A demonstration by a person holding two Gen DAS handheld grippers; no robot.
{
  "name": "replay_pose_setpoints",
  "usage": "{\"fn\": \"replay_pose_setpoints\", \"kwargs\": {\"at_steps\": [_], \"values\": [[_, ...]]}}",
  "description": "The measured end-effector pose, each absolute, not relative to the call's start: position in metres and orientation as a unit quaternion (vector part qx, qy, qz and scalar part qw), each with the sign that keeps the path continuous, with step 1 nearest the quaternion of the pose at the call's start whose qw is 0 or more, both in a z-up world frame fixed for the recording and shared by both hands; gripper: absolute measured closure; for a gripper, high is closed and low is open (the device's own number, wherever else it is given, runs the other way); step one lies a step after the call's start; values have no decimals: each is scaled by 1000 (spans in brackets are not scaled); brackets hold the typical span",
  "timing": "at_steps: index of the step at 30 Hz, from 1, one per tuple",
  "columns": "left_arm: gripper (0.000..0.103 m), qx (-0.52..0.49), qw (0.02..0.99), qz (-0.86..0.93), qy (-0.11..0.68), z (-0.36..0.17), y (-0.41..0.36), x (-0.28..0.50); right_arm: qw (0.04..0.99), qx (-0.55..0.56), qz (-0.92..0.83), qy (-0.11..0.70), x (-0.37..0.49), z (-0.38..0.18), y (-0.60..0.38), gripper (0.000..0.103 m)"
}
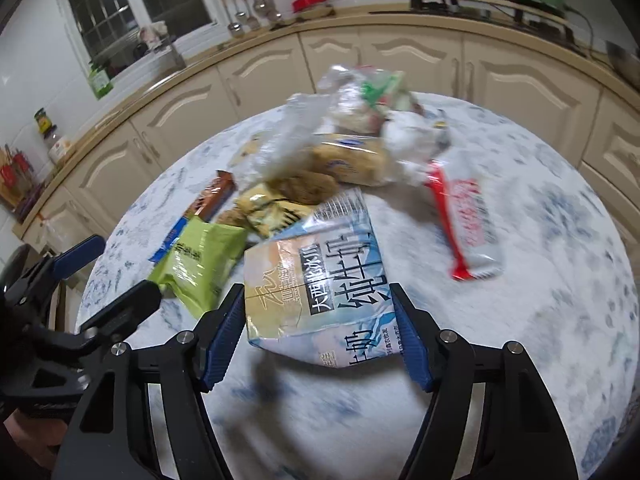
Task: Collect trash
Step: 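Grasp the milk carton bag with the right tool while the left tool grasps the green snack bag, then carry the green bag and milk carton bag to the blue bin and release both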
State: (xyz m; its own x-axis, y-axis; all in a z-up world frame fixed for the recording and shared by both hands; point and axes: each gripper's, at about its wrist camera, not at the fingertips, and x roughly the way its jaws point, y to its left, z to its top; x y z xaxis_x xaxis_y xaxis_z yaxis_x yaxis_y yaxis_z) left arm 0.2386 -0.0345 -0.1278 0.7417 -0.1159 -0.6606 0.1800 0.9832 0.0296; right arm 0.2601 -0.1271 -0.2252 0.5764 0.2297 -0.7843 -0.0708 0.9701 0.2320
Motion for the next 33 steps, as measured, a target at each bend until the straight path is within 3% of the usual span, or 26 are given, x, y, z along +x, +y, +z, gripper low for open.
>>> {"fn": "replay_pose_setpoints", "kwargs": {"at_steps": [5, 8, 10, 14, 17, 19, 20, 21, 22, 24, 29, 33], "values": [[2, 58, 918, -89, 383, -145, -51, 277, 885, 104, 71, 449, 250, -223, -150, 35], [16, 46, 904, -97, 414, -153, -50, 304, 883, 108, 75, 451, 249, -225, -153, 35], [16, 43, 902, -99, 418, -156, -48, 313, 882, 106, 78, 452, 249, -227, -152, 34], [26, 57, 901, -99, 419, -155, -49, 327, 880, 106, 81, 455, 256, -227, -149, 29], [25, 62, 901, -99, 418, -159, -49, 324, 880, 82, 79, 461, 262, -229, -143, 25], [11, 72, 899, -94, 423, -164, -56, 327, 880, 59, 76, 465, 263, -230, -137, 25], [10, 75, 897, -92, 426, -166, -60, 326, 881, 52, 73, 465, 263, -230, -135, 27], [17, 69, 897, -106, 424, -166, -62, 332, 883, 46, 67, 463, 263, -230, -136, 35], [23, 66, 896, -114, 424, -167, -64, 335, 883, 44, 64, 462, 263, -230, -136, 36], [51, 66, 899, -118, 417, -166, -65, 334, 884, 53, 66, 460, 261, -229, -139, 36], [69, 24, 895, -147, 420, -172, -44, 319, 886, 73, 62, 453, 248, -227, -150, 36], [72, -14, 894, -166, 416, -170, -26, 306, 888, 86, 64, 447, 236, -223, -156, 36]]}}
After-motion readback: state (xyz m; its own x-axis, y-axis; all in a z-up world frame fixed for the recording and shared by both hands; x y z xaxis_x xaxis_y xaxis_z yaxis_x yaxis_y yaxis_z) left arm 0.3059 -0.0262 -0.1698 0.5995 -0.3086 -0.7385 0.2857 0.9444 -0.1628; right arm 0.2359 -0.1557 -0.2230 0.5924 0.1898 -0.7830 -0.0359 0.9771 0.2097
